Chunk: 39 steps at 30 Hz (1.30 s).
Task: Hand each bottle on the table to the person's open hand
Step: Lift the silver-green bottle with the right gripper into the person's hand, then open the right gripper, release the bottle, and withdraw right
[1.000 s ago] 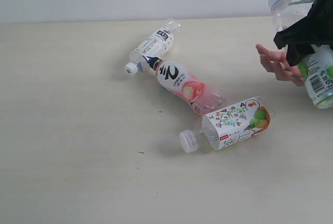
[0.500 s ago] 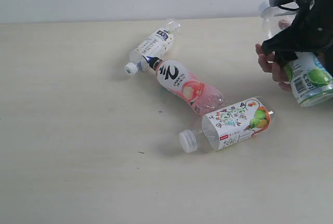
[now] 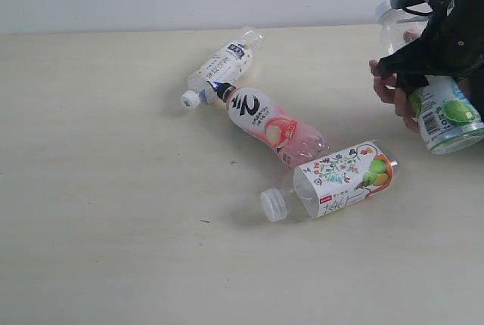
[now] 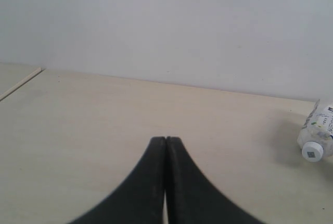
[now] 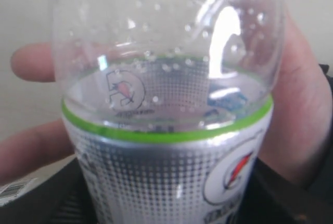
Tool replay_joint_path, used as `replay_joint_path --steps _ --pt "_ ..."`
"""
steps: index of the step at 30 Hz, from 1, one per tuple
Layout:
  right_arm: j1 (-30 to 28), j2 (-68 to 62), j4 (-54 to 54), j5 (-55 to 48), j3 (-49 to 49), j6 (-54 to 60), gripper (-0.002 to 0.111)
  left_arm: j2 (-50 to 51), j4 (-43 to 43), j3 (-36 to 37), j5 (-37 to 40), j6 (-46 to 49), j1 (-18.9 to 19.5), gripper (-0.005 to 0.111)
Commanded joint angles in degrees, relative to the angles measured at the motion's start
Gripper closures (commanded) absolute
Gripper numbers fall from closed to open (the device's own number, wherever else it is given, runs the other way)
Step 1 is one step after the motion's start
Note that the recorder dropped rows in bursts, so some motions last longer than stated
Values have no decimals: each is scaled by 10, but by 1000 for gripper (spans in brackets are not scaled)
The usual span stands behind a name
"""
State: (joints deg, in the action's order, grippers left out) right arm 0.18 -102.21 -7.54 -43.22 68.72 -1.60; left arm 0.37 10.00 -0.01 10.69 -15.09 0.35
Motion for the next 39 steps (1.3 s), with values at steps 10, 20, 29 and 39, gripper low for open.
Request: replay_joint_path --steps 10,20,29,39 --pt "-2 0 -1 13 4 -16 28 -4 -1 0 -3 0 -3 107" --pt "-2 9 -1 16 4 -16 28 -4 -1 0 -3 0 -3 107" --pt "-2 113 17 -39 47 -5 28 -4 -1 0 -3 0 -3 107" --pt "-2 292 125 -126 36 99 91 -4 -1 0 -3 0 -3 107"
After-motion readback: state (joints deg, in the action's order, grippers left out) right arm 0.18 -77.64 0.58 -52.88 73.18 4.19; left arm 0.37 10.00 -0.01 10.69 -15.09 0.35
